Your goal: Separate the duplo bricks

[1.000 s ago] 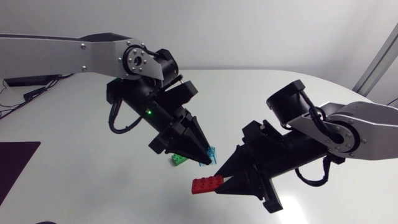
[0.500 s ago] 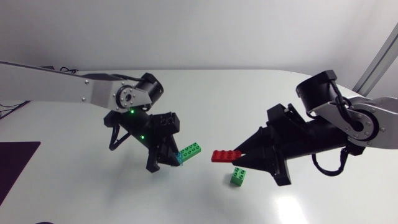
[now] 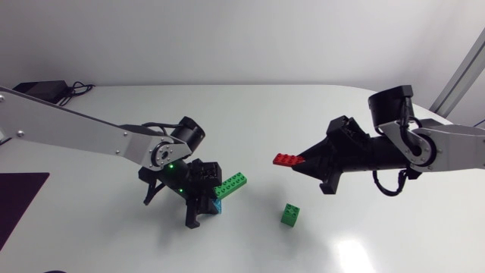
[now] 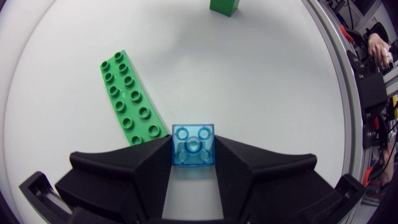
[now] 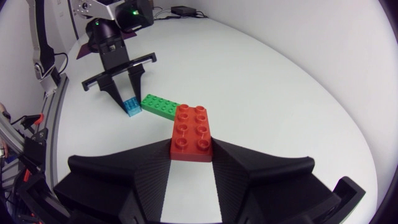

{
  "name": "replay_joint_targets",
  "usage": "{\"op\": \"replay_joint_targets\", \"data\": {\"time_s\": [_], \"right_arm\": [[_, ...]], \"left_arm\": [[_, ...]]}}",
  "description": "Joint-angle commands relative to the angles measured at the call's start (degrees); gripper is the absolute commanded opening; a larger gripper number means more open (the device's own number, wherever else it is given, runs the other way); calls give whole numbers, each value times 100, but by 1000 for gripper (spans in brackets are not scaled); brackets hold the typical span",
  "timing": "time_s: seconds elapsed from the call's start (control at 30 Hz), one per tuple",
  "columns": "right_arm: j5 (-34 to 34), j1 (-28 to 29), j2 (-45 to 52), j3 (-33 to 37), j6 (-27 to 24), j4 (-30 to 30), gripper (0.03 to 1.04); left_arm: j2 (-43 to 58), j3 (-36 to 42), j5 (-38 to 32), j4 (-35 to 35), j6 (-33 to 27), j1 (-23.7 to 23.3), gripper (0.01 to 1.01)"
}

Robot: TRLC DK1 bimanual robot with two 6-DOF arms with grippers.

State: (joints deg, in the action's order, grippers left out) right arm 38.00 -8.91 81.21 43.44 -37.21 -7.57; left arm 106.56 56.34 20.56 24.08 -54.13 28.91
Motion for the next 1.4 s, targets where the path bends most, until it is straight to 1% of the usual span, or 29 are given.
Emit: {"op": "replay_joint_targets", "data": {"time_s": [0.0, 0.07, 0.1, 0.13, 0.17, 0.23, 0.27, 0.43, 0.6, 0.83, 0.87, 0.9, 0.97, 1.0, 1.03, 1.07, 1.1, 1.17, 1.27, 1.37], "right_arm": [[-144, 47, 369, -204, 82, 283, 274], [-372, 29, 607, -301, 74, 669, 274], [-398, 21, 756, -319, 65, 810, 274], [-460, 12, 861, -336, 39, 898, 275], [-548, -23, 985, -371, 30, 1083, 275], [-636, -41, 1204, -398, 39, 1337, 275], [-662, -59, 1292, -407, 30, 1417, 275], [-873, -199, 1688, -494, 21, 1838, 277], [-1110, -366, 2057, -635, -23, 2322, 284], [-1119, -357, 2241, -705, -155, 2427, 307], [-1119, -366, 2224, -732, -181, 2418, 349], [-1119, -357, 2189, -749, -181, 2410, 436], [-1128, -357, 2092, -793, -199, 2348, 684], [-1128, -349, 2039, -811, -208, 2278, 836], [-1128, -331, 1986, -820, -243, 2225, 928], [-1128, -305, 1916, -828, -269, 2181, 969], [-1128, -278, 1837, -846, -269, 2137, 989], [-1110, -182, 1591, -864, -278, 2014, 992], [-908, 65, 1020, -793, -260, 1522, 992], [-715, 170, 466, -723, -260, 933, 992]], "left_arm": [[286, -334, -192, 18, 104, 71, 338], [251, -360, -192, 9, 131, 89, 492], [181, -387, -201, 9, 139, 115, 592], [110, -413, -201, 9, 157, 124, 667], [14, -439, -201, 9, 166, 142, 728], [-197, -466, -201, 27, 192, 168, 818], [-294, -457, -192, 53, 201, 177, 843], [-804, -351, -166, 317, 245, 212, 915], [-1094, -184, -113, 317, 394, 353, 918], [-892, 229, -25, 264, 570, 739, 918], [-830, 290, -17, 256, 579, 801, 918], [-769, 369, -8, 247, 579, 854, 918], [-654, 528, 27, 247, 579, 941, 918], [-575, 607, 27, 238, 579, 985, 918], [-505, 668, 27, 229, 579, 1029, 918], [-426, 747, 27, 220, 579, 1056, 918], [-373, 809, 27, 212, 579, 1100, 918], [-312, 888, 27, 212, 588, 1170, 918], [-312, 914, 27, 212, 596, 1196, 918], [-329, 861, 27, 212, 596, 1179, 918]]}}
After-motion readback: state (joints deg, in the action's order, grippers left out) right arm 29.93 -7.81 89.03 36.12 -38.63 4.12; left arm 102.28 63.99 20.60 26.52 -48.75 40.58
